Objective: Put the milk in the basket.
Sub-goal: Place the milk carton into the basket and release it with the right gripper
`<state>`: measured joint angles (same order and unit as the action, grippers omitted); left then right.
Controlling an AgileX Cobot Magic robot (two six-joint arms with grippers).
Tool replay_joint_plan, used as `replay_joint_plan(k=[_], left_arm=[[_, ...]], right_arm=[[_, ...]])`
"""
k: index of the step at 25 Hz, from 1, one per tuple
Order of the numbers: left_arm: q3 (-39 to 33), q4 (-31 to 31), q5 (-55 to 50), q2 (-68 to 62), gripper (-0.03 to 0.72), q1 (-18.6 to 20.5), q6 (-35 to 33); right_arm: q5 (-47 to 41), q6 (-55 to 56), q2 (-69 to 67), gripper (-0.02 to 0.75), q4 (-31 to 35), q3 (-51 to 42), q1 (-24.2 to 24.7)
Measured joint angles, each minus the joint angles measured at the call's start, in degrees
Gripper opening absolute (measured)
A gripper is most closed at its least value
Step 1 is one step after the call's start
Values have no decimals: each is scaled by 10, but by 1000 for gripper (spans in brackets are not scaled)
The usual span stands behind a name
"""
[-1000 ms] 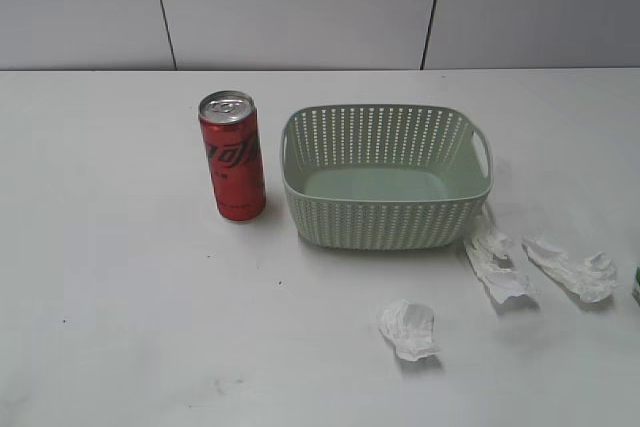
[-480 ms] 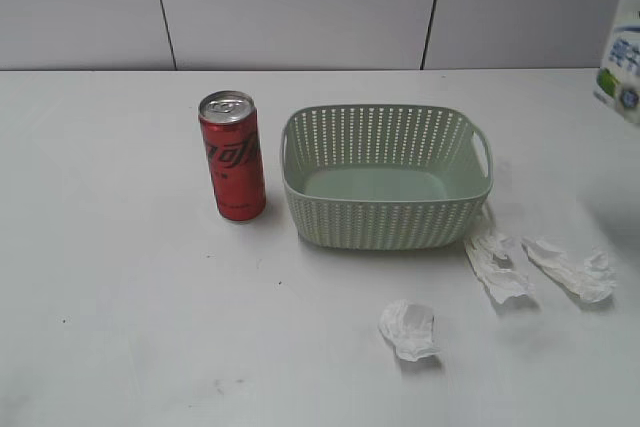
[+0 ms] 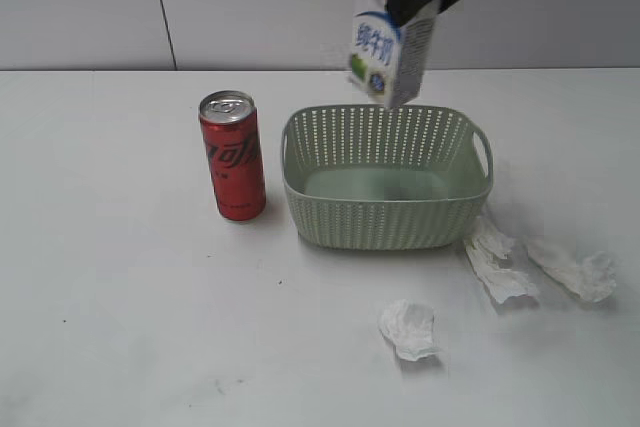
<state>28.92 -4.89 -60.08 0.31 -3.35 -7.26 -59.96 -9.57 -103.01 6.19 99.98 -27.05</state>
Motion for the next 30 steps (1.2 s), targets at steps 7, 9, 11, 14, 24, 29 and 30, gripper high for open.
replay_joint_plan(k=[7,9,11,14,24,29,30], left_arm=[[0,0,0,0,525,0,0],[0,0,0,0,525,0,0],[0,0,0,0,525,0,0],[0,0,0,0,525,0,0],[0,0,0,0,525,0,0],[0,0,0,0,525,0,0],[0,0,0,0,525,0,0]], right_arm=[[114,-4,-48,368,-5,-66,-64],[149,-4,-49,368,-6,-100,-68],[175,-4,-53,368,-7,-126,-68],[213,-9,-67,368,-9,-154,-68],[264,-17,-115,368,-11,-175,-68],[258,-17,-115,412,-11,-175,-68],[255,-17,-115,478,-11,-174,-68]])
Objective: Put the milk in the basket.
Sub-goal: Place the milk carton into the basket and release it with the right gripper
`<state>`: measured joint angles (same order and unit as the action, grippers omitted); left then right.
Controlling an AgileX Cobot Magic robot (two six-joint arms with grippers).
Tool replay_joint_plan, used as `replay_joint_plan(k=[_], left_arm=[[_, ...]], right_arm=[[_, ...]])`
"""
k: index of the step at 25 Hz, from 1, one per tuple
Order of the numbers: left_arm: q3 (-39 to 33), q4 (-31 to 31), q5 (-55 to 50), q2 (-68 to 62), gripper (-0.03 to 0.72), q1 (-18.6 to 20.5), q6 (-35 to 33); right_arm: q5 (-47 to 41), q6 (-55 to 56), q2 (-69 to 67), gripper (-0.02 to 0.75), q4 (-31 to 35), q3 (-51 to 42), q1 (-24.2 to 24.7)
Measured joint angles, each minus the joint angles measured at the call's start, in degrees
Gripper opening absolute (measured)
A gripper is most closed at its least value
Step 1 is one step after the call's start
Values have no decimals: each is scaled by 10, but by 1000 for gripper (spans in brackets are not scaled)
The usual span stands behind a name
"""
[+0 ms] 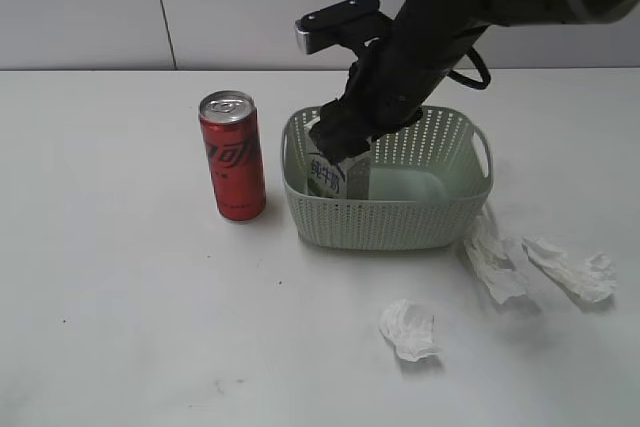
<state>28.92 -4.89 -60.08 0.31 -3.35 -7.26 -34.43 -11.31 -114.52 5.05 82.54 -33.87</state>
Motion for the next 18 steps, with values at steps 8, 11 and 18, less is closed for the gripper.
replay_joint_plan(k=[8,11,18], left_arm=[[0,0,0,0,525,0,0],[0,0,0,0,525,0,0],[0,0,0,0,525,0,0]], right_arm=[[-64,11,29,629,0,49,0],[-67,13,64,629,-6,75,11],[-149,13,102,629,-10,91,135]])
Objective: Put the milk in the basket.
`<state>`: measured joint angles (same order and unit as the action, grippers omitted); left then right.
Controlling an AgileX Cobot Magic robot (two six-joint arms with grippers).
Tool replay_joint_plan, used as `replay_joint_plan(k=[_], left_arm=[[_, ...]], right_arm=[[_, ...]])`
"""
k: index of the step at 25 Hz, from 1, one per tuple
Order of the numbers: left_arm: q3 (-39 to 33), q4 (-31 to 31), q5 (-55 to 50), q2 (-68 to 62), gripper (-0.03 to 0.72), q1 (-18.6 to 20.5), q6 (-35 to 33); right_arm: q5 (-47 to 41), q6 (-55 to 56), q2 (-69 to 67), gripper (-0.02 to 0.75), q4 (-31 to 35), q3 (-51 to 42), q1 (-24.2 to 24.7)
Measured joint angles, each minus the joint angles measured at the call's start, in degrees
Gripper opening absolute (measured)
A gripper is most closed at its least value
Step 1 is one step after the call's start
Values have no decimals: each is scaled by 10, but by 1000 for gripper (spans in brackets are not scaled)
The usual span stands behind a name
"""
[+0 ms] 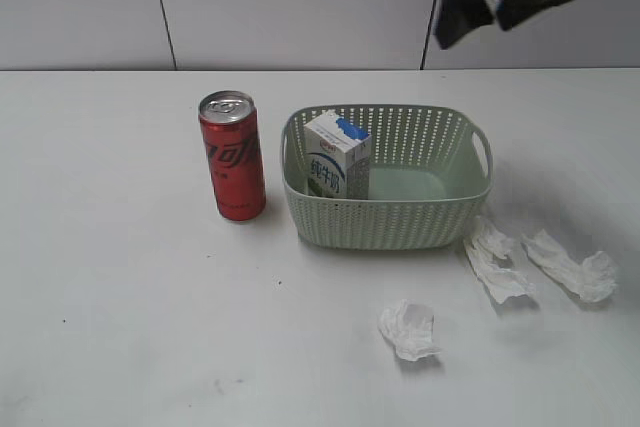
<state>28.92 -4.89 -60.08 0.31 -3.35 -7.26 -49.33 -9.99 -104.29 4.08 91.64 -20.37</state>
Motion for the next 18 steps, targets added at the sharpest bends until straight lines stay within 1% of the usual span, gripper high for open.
replay_joint_plan(k=[5,8,11,14,18], left_arm=[[0,0,0,0,525,0,0],[0,0,0,0,525,0,0],[0,0,0,0,525,0,0],[0,0,0,0,525,0,0],[0,0,0,0,525,0,0]], right_arm=[[-97,-1,0,625,-6,0,101],[-144,-1,0,619,-7,0,144],[-187,-1,0,615,-8,0,169],[-196,-2,8,613,-15,-6,172],[-196,-1,59,606,-15,-64,172]])
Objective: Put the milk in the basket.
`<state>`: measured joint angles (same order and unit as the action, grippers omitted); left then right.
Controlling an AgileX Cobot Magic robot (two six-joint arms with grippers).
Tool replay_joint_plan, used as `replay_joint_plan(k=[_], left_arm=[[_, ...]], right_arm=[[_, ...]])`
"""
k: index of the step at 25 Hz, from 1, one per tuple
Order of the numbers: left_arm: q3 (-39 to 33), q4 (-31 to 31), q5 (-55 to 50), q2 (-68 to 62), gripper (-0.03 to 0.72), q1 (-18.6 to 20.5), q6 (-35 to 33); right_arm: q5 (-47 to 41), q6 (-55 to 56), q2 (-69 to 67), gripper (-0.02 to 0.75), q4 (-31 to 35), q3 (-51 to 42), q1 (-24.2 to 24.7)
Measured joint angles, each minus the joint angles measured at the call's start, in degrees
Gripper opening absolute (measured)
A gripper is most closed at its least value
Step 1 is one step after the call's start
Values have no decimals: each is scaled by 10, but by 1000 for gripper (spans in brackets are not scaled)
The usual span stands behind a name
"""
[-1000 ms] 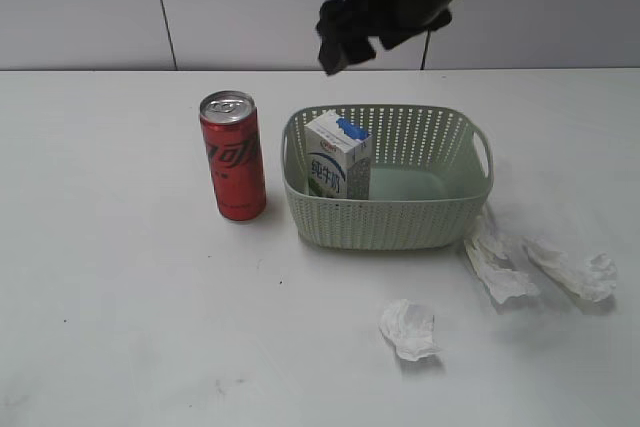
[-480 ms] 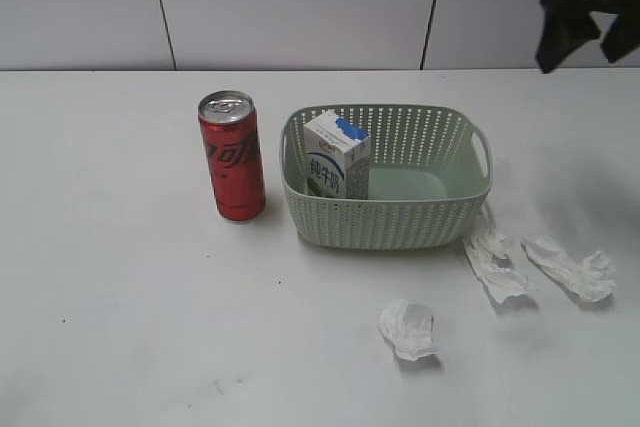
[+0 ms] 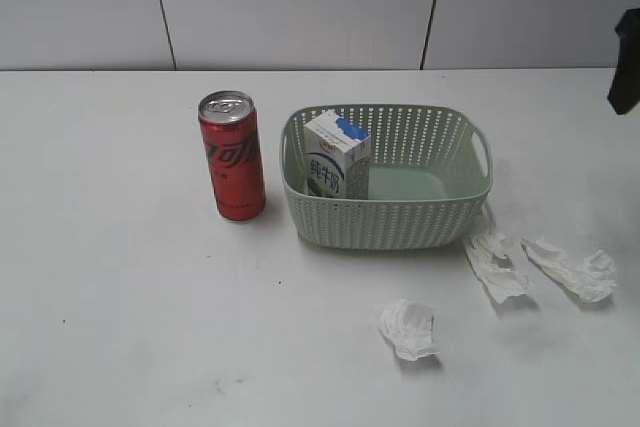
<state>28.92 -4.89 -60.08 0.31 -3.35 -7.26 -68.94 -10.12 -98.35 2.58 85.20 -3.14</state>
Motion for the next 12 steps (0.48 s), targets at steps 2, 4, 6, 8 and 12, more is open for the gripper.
replay_joint_plan(k=[2,4,6,8,12], left_arm=[[0,0,0,0,525,0,0],[0,0,0,0,525,0,0],[0,0,0,0,525,0,0],[0,0,0,0,525,0,0],[0,0,0,0,525,0,0]], right_arm=[[10,0,41,603,0,-49,0],[35,0,92,601,0,-108,0],[61,1,141,596,0,-176,0],[87,2,195,596,0,-240,0],[129,4,292,596,0,-358,0]])
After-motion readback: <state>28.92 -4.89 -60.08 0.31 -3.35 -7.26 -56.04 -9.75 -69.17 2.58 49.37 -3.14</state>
